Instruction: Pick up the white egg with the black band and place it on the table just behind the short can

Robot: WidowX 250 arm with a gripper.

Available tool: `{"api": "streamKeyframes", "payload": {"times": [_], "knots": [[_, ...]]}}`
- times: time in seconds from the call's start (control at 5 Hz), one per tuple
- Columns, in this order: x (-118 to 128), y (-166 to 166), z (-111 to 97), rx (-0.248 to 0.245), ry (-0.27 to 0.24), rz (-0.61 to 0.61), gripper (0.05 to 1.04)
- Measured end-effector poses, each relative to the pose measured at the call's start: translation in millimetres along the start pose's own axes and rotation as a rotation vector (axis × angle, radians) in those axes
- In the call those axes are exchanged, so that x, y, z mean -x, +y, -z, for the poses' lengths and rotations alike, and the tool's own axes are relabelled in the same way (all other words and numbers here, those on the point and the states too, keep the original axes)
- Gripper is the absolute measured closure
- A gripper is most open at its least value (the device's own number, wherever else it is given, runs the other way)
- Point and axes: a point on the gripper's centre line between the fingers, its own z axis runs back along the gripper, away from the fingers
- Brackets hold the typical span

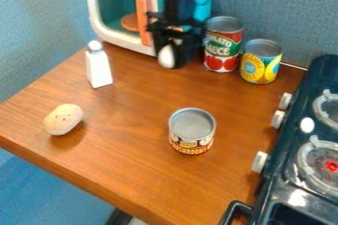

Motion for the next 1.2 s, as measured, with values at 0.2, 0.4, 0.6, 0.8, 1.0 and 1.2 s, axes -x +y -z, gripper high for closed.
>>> {"api": "streamKeyframes", "payload": {"times": [0.2, 0.4, 0.6, 0.8, 1.0, 1.2], "knots": [[-16, -31, 18, 0.039, 0.036, 0.087, 0.372], [-25, -44, 26, 0.06, 0.062, 0.137, 0.372], [-24, -51, 30, 0.048, 0.074, 0.141, 0.372], [-19, -50, 43, 0.048, 0.115, 0.14, 0.372], [-14, -49, 53, 0.049, 0.132, 0.141, 0.372], [-16, -48, 67, 0.047, 0.135, 0.138, 0.372]]}}
